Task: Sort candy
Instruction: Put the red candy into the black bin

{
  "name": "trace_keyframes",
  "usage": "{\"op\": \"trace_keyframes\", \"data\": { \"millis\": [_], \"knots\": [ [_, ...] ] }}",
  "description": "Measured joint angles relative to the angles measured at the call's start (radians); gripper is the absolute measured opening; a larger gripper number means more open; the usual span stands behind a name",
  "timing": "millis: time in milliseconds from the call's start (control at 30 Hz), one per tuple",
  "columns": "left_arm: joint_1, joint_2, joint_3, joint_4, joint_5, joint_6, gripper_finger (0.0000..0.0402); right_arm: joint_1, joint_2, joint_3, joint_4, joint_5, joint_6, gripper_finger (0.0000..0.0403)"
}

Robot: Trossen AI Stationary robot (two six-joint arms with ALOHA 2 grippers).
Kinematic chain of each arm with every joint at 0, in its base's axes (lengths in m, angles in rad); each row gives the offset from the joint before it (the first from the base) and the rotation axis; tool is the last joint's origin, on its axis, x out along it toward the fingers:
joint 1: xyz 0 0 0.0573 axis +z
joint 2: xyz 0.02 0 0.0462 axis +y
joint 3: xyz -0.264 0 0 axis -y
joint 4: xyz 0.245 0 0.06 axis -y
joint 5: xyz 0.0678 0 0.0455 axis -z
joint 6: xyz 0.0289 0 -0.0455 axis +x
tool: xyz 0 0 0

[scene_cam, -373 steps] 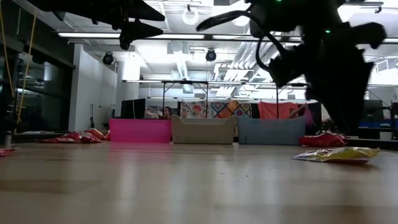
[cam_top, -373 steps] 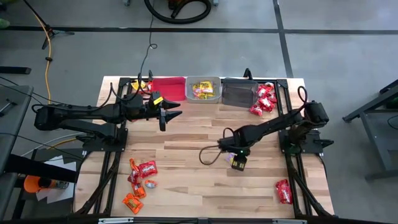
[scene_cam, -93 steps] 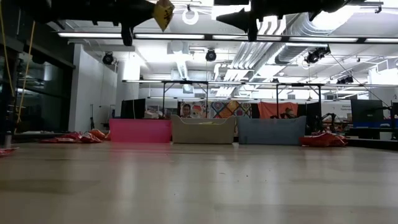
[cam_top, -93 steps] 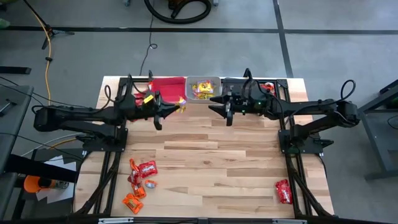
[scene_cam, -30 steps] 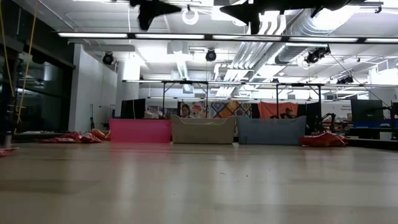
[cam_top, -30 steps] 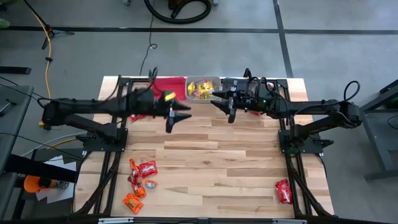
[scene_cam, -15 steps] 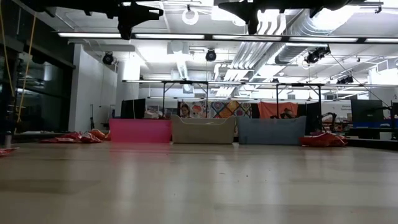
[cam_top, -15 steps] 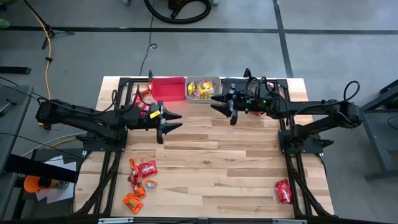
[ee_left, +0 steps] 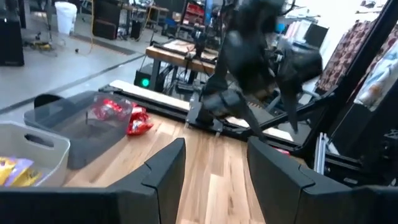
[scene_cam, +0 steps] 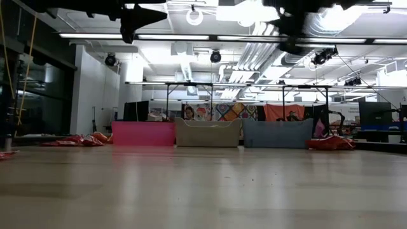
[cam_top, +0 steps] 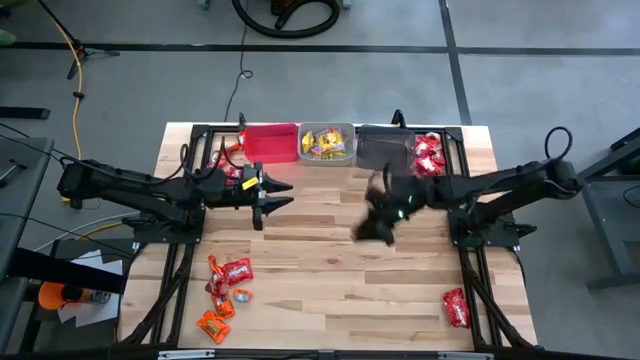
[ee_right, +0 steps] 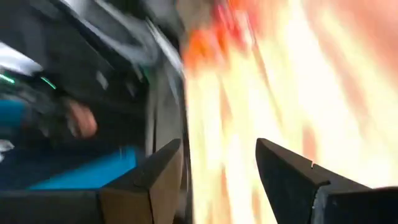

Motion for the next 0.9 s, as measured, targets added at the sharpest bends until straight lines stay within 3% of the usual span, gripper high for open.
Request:
{"op": "trace_keyframes", "data": {
  "millis": [167, 267, 400, 600, 900],
  "knots": [
    [0.0, 0.0, 0.0, -0.047, -0.02, 0.024, 0.0158, 0.22, 0.023, -0.007, -0.415, 0.008, 0.295, 0.0199],
    [0.0, 0.0, 0.0, -0.06, -0.049, 0.025, 0.0158, 0.338, 0.054, -0.042, -0.534, -0.056, 0.521, 0.0199],
    [0.0, 0.0, 0.0, -0.07, -0.079, 0.025, 0.0158, 0.477, 0.091, -0.147, -0.465, -0.207, 0.794, 0.0199],
    [0.0, 0.0, 0.0, -0.08, -0.082, 0.025, 0.0158, 0.591, 0.122, -0.272, -0.392, -0.231, 1.052, 0.0199],
    [0.0, 0.0, 0.0, -0.081, -0.082, 0.025, 0.0158, 0.596, 0.121, -0.3, -0.418, -0.209, 1.061, 0.0199]
  ]
}}
